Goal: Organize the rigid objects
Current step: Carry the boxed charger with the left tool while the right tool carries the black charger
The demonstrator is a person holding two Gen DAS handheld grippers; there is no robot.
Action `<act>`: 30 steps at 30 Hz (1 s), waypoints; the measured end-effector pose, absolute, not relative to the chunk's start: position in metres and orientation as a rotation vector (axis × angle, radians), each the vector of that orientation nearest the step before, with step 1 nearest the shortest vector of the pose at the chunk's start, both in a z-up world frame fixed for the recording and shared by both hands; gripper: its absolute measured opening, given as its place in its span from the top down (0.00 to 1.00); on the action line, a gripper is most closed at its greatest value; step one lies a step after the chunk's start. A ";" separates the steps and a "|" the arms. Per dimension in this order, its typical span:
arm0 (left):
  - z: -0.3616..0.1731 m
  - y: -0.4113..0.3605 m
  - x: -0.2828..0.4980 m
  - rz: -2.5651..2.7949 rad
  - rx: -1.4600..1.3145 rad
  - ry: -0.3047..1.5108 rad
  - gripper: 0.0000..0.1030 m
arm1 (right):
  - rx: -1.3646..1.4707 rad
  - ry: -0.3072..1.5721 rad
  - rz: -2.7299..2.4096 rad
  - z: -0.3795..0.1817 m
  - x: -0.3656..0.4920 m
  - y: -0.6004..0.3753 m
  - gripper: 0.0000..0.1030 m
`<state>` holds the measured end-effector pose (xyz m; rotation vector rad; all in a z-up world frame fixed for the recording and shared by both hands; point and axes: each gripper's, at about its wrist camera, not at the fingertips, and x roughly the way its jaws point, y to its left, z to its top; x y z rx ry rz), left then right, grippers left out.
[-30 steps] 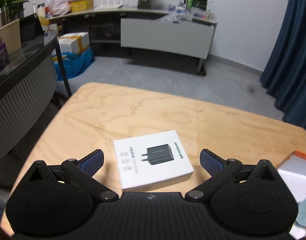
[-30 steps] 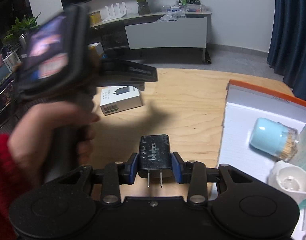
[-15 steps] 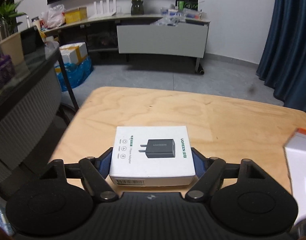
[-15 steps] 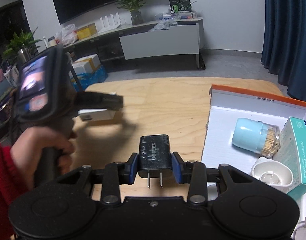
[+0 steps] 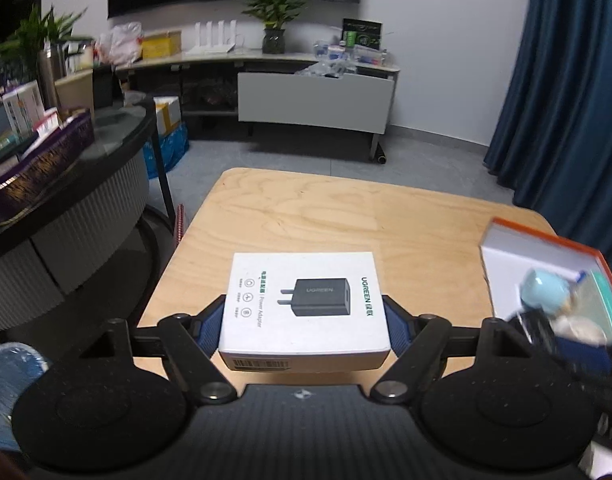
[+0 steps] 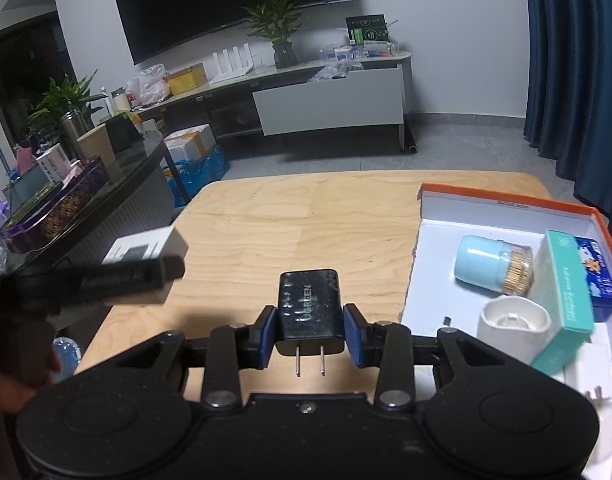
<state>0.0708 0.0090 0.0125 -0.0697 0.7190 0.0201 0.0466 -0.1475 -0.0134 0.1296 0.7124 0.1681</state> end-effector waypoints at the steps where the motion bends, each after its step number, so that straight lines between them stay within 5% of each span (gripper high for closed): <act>1: 0.013 0.007 0.066 0.019 -0.064 0.715 0.24 | 0.132 0.711 0.166 -0.012 0.042 -0.149 0.57; 30: 0.021 -0.082 0.023 -0.252 0.002 0.669 0.24 | 0.188 0.644 -0.030 0.014 -0.024 -0.229 0.57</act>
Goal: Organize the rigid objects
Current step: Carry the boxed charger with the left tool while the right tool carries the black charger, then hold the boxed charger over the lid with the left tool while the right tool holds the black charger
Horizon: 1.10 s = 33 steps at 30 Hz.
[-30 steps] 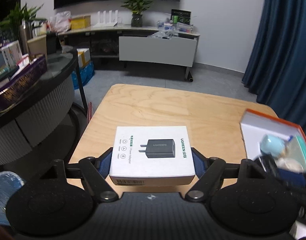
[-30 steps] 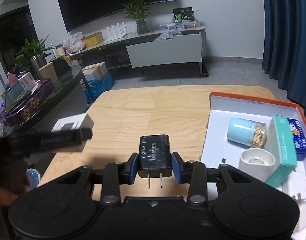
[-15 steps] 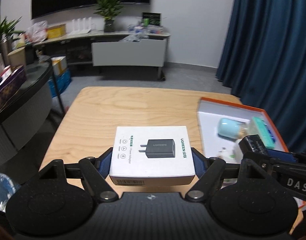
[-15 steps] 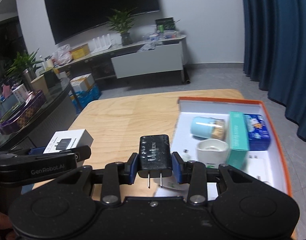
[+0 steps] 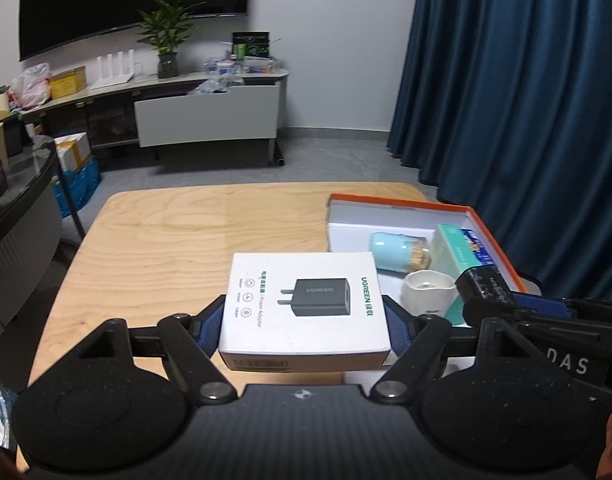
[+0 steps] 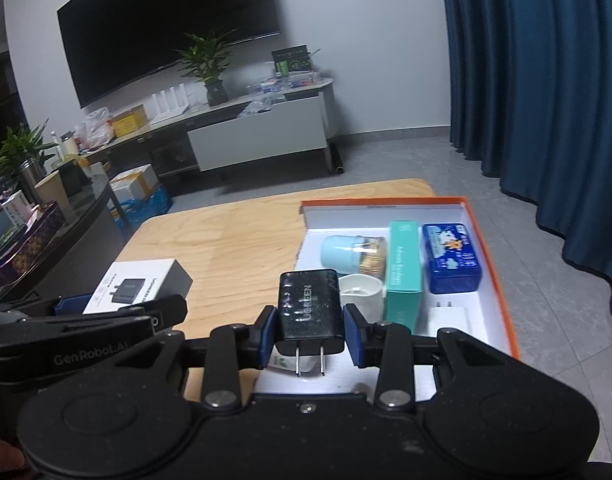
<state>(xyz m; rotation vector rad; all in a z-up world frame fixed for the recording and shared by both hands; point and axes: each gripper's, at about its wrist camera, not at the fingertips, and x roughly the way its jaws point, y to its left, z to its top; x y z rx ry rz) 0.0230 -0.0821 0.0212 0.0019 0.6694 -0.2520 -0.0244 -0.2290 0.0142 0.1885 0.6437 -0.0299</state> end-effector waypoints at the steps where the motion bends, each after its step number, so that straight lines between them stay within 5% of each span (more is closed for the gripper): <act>1: 0.022 -0.085 0.023 -0.258 0.006 0.667 0.24 | 0.189 0.642 -0.037 0.015 -0.025 -0.230 0.57; 33: 0.028 -0.133 0.039 -0.404 0.039 0.654 0.24 | 0.221 0.602 -0.165 0.028 -0.019 -0.286 0.57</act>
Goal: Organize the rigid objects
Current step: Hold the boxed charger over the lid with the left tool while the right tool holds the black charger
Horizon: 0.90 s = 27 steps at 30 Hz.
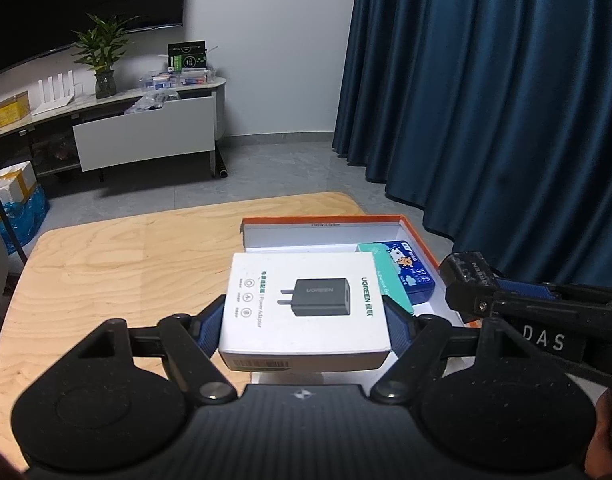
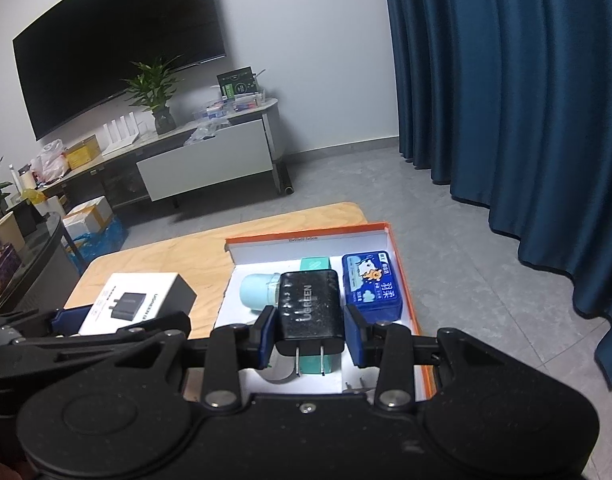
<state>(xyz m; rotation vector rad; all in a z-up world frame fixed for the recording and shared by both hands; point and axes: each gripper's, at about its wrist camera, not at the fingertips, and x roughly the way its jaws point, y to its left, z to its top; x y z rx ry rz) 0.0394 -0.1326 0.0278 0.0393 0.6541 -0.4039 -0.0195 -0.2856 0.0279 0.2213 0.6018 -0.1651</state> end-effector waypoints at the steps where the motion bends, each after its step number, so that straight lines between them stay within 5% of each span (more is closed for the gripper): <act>1: 0.028 -0.133 0.040 -0.407 0.039 0.654 0.24 | 0.222 0.601 -0.166 0.028 -0.019 -0.286 0.57; 27: 0.029 -0.144 0.053 -0.434 0.050 0.649 0.24 | 0.228 0.596 -0.190 0.029 -0.010 -0.302 0.57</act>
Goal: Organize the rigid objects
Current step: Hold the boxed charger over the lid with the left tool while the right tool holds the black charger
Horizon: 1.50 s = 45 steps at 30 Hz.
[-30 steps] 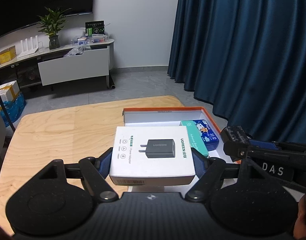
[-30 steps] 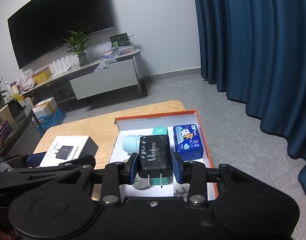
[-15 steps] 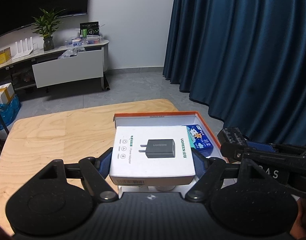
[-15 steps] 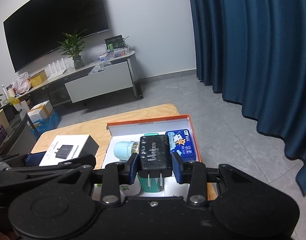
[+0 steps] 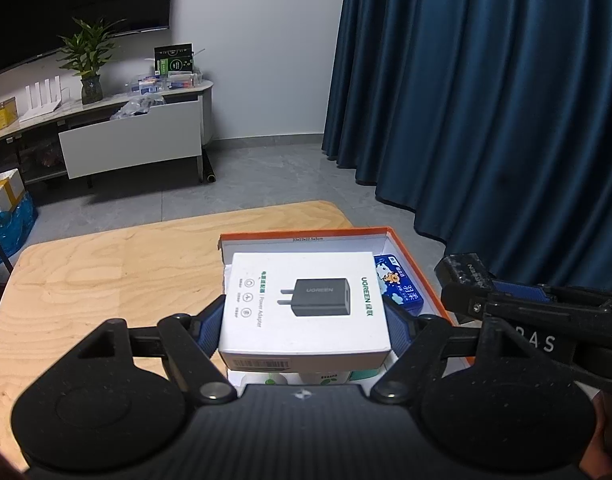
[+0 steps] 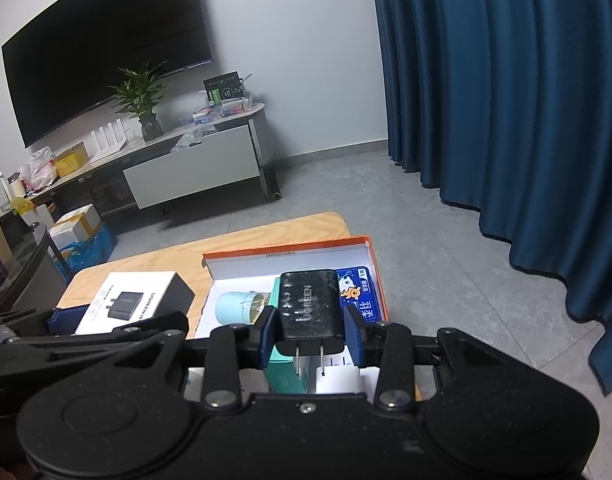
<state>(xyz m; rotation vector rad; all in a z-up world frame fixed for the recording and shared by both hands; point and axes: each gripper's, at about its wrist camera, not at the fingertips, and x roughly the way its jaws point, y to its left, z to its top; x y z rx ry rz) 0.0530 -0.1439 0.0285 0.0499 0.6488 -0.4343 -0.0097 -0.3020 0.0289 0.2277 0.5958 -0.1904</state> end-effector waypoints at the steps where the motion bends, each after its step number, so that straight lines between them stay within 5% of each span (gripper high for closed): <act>1: 0.028 -0.144 0.054 -0.436 0.050 0.649 0.24 | 0.228 0.595 -0.190 0.029 -0.010 -0.302 0.57; 45: 0.030 -0.149 0.066 -0.444 0.068 0.649 0.23 | 0.225 0.590 -0.196 0.036 0.017 -0.321 0.57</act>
